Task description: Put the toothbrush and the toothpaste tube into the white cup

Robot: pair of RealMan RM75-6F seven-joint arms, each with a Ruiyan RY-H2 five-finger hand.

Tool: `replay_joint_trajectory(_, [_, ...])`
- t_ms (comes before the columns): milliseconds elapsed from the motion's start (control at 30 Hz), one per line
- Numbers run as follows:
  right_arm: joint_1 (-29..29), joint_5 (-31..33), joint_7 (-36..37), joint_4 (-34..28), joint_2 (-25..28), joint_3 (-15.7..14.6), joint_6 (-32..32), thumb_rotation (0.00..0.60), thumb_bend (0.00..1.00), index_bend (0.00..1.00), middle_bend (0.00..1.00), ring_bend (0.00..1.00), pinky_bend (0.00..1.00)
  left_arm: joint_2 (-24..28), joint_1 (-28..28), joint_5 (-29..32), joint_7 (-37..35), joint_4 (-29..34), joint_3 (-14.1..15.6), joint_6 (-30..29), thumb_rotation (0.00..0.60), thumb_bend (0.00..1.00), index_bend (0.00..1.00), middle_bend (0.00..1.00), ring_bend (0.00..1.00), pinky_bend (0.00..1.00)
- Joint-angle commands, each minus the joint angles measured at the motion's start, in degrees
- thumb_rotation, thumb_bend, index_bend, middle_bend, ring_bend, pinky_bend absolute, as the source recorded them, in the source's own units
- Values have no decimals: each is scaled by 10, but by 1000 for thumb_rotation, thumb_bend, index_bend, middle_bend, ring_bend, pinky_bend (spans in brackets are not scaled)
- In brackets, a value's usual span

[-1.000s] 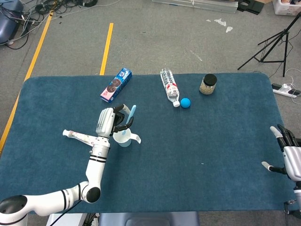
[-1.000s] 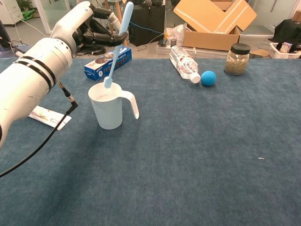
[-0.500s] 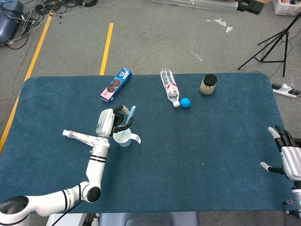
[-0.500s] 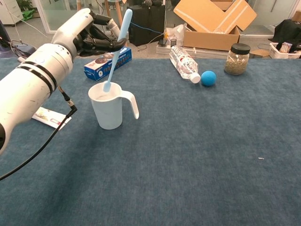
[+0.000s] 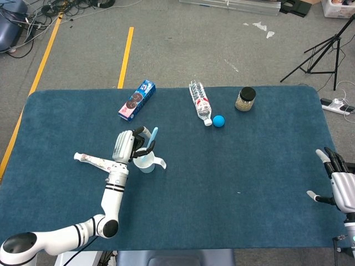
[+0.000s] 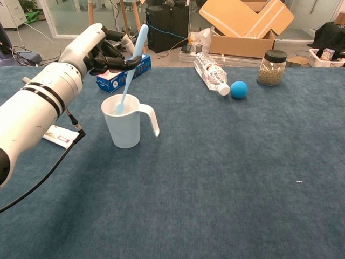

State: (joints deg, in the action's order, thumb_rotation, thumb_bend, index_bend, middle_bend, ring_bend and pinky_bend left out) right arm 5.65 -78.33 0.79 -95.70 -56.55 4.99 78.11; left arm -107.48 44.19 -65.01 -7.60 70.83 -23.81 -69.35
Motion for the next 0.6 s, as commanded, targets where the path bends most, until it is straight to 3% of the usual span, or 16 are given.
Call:
replay_joint_trajectory(33, [0, 0, 0, 0, 0, 0, 0, 600, 0, 33, 33, 56, 501, 0, -2, -2, -1, -3, 3, 1, 600, 714, 612, 1000, 1000, 1000])
replay_joint_trajectory(167, [1, 1, 0, 0, 0, 0, -1, 600, 0, 33, 33, 56, 500, 2, -6, -5, 2, -2, 7, 3, 600, 708, 597, 1000, 1000, 1000])
replay_joint_trajectory(367, [1, 1, -1, 1, -1, 0, -3, 600, 0, 33, 33, 56, 501, 11, -13, -8, 5, 8, 11, 5, 600, 575, 568, 1000, 1000, 1000])
replay_joint_trajectory(600, [2, 2, -4, 1, -3, 0, -4, 600, 0, 33, 33, 56, 500, 14, -18, -12, 3, 11, 14, 6, 600, 514, 566, 1000, 1000, 1000])
